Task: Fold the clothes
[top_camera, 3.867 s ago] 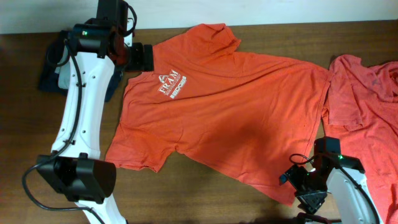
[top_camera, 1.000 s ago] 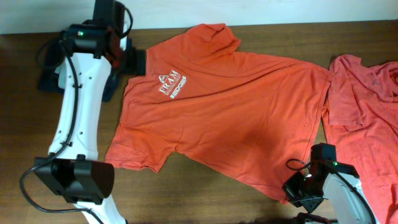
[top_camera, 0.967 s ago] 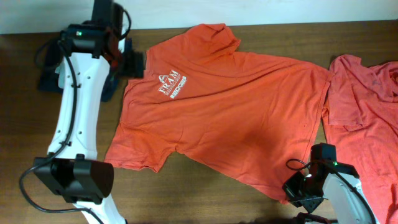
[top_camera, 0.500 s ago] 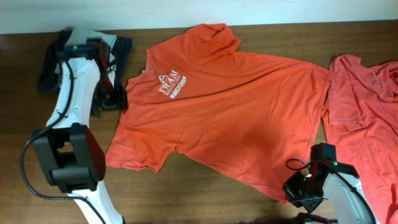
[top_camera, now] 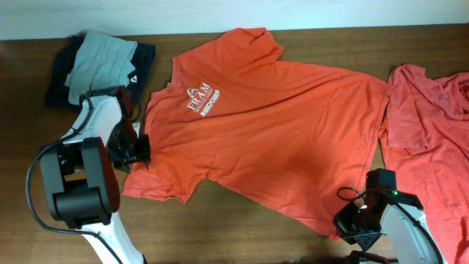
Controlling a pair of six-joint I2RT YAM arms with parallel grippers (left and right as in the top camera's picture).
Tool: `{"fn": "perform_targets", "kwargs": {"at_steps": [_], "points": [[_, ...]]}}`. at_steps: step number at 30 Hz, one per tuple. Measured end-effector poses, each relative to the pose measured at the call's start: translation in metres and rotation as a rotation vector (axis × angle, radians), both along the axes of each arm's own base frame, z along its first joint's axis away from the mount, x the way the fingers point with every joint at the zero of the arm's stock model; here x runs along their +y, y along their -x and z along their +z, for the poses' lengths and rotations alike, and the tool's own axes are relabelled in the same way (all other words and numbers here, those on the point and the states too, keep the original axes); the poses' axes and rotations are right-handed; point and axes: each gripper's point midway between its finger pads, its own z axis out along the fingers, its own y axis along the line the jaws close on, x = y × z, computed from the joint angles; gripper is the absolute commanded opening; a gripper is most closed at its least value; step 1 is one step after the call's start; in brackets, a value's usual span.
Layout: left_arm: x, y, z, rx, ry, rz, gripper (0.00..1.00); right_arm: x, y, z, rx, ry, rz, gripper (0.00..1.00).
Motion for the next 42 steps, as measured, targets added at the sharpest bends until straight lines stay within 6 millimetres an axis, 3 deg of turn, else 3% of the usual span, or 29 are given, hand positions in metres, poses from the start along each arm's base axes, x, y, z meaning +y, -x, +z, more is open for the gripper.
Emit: {"fn": "perform_targets", "kwargs": {"at_steps": [5,11,12,14,17,29,33,39,42], "points": [[0.0,0.007,-0.01,0.009,-0.004,0.005,0.57,0.0,0.0,0.0,0.0,0.0,0.0,0.07],[0.001,0.012,-0.017,0.016,-0.007,0.008,0.57,0.0,0.0,0.0,-0.001,0.0,0.003,0.07],[0.001,0.012,-0.017,0.015,-0.005,0.01,0.5,0.0,0.0,0.0,0.0,0.0,0.004,0.07],[0.001,0.013,-0.017,0.012,0.002,0.024,0.17,0.0,0.0,0.0,-0.001,0.0,0.006,0.07],[0.001,0.015,-0.018,0.017,0.011,0.031,0.01,0.0,0.0,0.0,-0.002,-0.001,0.01,0.04],[0.004,0.017,-0.017,0.026,0.019,0.047,0.01,0.001,0.0,0.0,-0.005,-0.005,0.023,0.04],[0.005,0.022,-0.008,0.057,0.021,0.051,0.01,0.003,-0.003,0.005,-0.014,-0.022,0.047,0.04],[0.009,-0.01,0.014,-0.03,0.011,0.052,0.01,-0.003,-0.025,0.028,-0.072,-0.013,0.087,0.04],[0.01,-0.016,0.02,-0.042,0.01,0.053,0.01,-0.005,-0.034,0.038,-0.097,-0.008,0.093,0.04]]}}
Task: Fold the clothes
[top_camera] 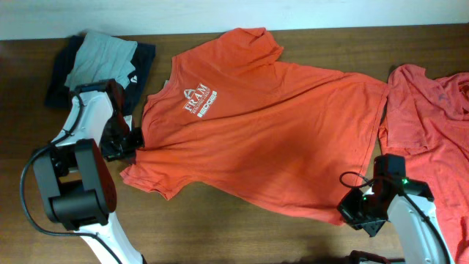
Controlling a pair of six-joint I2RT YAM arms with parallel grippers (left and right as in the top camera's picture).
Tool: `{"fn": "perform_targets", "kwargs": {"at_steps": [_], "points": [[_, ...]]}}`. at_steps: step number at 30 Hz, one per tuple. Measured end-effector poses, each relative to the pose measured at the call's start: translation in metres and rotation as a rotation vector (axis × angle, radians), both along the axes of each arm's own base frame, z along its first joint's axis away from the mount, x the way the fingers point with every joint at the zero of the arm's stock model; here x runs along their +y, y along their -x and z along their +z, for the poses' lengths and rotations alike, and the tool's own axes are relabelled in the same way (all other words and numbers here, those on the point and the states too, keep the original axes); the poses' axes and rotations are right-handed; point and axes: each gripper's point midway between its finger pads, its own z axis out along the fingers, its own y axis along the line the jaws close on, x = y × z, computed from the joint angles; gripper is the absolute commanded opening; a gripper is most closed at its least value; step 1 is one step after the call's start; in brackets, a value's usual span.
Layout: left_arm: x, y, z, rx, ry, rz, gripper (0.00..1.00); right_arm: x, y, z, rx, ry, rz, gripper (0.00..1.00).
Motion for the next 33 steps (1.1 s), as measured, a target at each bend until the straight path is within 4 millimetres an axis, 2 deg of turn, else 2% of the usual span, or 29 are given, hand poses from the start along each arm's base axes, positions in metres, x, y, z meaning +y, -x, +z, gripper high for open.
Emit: {"fn": "perform_targets", "kwargs": {"at_steps": [7,12,19,27,33], "points": [[-0.001,-0.002,0.005,0.0,0.003,0.022,0.01,-0.001,-0.006,0.01,-0.016,0.002,0.02,0.04],[-0.008,-0.013,0.015,-0.036,0.039,0.045,0.01,-0.003,-0.014,0.021,-0.04,0.006,0.024,0.04],[-0.017,-0.039,0.042,-0.117,0.053,0.057,0.01,-0.005,-0.019,0.028,-0.054,0.009,0.026,0.04],[-0.05,-0.07,0.068,-0.231,0.055,-0.02,0.01,-0.005,-0.023,0.034,-0.064,0.012,0.027,0.04],[-0.065,-0.095,0.09,-0.335,0.057,-0.048,0.01,-0.01,-0.042,0.057,-0.128,0.029,0.028,0.04]]}}
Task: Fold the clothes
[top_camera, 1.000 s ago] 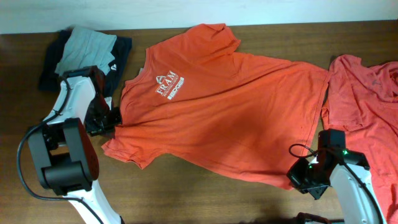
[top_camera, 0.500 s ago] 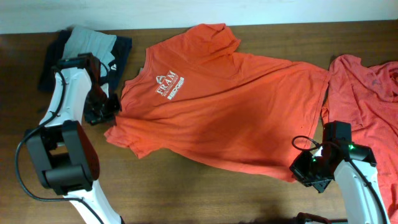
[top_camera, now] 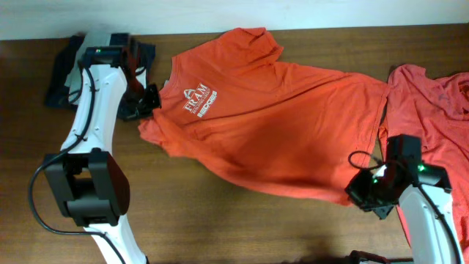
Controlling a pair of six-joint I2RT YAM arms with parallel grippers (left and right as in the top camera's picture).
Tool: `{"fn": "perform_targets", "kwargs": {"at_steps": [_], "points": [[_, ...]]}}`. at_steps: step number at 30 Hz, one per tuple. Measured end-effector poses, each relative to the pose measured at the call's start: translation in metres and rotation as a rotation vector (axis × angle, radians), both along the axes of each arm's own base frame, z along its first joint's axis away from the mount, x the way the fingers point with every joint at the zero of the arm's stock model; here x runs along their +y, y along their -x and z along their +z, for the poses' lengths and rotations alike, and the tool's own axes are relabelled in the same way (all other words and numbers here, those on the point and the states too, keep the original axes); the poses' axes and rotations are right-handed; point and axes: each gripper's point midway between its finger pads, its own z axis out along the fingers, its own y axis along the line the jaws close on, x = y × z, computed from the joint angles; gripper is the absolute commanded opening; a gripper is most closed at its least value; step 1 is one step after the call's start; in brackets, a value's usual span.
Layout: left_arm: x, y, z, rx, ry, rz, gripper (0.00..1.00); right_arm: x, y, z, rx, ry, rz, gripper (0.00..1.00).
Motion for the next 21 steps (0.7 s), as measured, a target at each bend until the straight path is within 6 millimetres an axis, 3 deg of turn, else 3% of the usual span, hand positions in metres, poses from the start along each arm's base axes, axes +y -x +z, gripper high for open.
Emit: {"fn": "perform_targets", "kwargs": {"at_steps": [4,8,15,21], "points": [[0.0,-0.013,0.012,-0.058,0.001,0.001,0.01,-0.004,-0.014,0.014,-0.055,0.013,0.0,0.04],[-0.001,-0.028,0.017,-0.123,0.002,0.001,0.01,-0.006,-0.022,0.015,-0.082,0.02,0.0,0.04],[-0.013,-0.058,0.025,-0.251,0.008,-0.021,0.01,-0.011,-0.041,0.006,-0.102,0.026,0.0,0.04],[-0.031,-0.07,0.03,-0.309,0.015,-0.055,0.01,-0.015,-0.055,-0.004,-0.107,0.027,0.0,0.04]]}}
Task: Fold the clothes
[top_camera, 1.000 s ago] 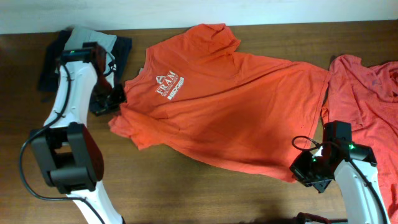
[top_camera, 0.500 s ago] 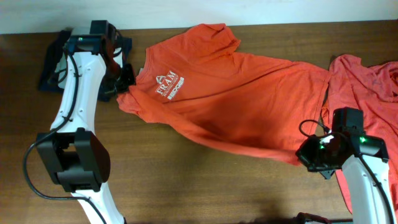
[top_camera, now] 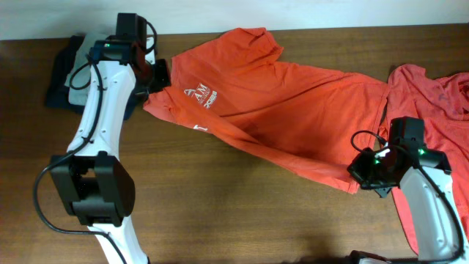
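Note:
An orange T-shirt (top_camera: 278, 95) with a white chest logo lies across the middle of the table, its near edge lifted and drawn toward the far side. My left gripper (top_camera: 155, 82) is shut on the shirt's left sleeve edge, near the table's back left. My right gripper (top_camera: 359, 174) is shut on the shirt's lower right hem corner. Between the two grips the front edge runs as a taut diagonal fold.
Dark and grey folded clothes (top_camera: 69, 70) sit at the back left, just behind the left arm. A second reddish garment (top_camera: 432, 103) lies crumpled at the right edge, beside the right arm. Bare wooden table (top_camera: 220, 213) fills the front.
Both grippers have moved farther toward the back of the table with the shirt's edge. The left one went up and right to the logo; the fold now covers more of the shirt.
At first both grippers held the shirt's near edge low, the left at the sleeve and the right at the hem corner. At each later moment they stood farther back, the near edge carried with them, and now it lies over the shirt's middle.

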Controlling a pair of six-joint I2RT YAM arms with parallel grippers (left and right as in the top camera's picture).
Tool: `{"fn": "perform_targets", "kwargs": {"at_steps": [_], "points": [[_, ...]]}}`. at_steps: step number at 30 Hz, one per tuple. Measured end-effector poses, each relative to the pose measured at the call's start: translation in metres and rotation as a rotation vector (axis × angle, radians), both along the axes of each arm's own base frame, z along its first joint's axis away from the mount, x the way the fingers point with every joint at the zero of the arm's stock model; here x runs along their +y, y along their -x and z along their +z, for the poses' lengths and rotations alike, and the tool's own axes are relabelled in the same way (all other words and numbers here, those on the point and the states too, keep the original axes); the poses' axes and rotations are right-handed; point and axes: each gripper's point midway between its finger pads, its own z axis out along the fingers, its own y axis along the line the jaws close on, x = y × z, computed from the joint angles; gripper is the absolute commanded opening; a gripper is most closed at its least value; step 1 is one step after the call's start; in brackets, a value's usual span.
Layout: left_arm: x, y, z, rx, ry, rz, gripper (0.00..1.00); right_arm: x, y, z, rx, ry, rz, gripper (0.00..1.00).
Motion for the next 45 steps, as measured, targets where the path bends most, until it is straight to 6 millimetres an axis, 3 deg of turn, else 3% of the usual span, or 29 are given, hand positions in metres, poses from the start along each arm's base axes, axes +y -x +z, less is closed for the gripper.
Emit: {"fn": "perform_targets", "kwargs": {"at_steps": [5,13,18,23,33,38,41,45], "points": [[-0.001,-0.002,0.001,-0.012,-0.011,-0.001,0.01,-0.004,-0.013,-0.002,-0.026,0.007,0.0,0.04],[0.006,-0.005,0.0,-0.018,-0.048,0.014,0.01,-0.013,-0.032,0.016,-0.093,0.047,-0.004,0.04],[0.006,-0.01,-0.016,0.003,-0.057,0.015,0.01,-0.018,-0.034,0.018,-0.096,0.077,-0.012,0.04],[0.005,-0.018,-0.031,0.008,-0.058,0.015,0.01,-0.024,-0.039,0.014,-0.094,0.1,-0.017,0.04],[-0.001,-0.035,-0.025,-0.066,-0.051,0.008,0.01,-0.025,-0.036,-0.002,-0.03,0.095,-0.017,0.05],[-0.007,-0.038,-0.023,-0.081,-0.049,-0.003,0.04,-0.025,-0.036,-0.002,-0.029,0.098,-0.018,0.19],[-0.011,-0.038,-0.023,-0.085,-0.048,-0.01,0.18,-0.026,-0.036,-0.002,-0.028,0.103,-0.02,0.38],[-0.015,-0.039,-0.022,-0.091,-0.044,-0.011,0.25,-0.032,-0.036,-0.002,-0.029,0.135,-0.017,0.46]]}}
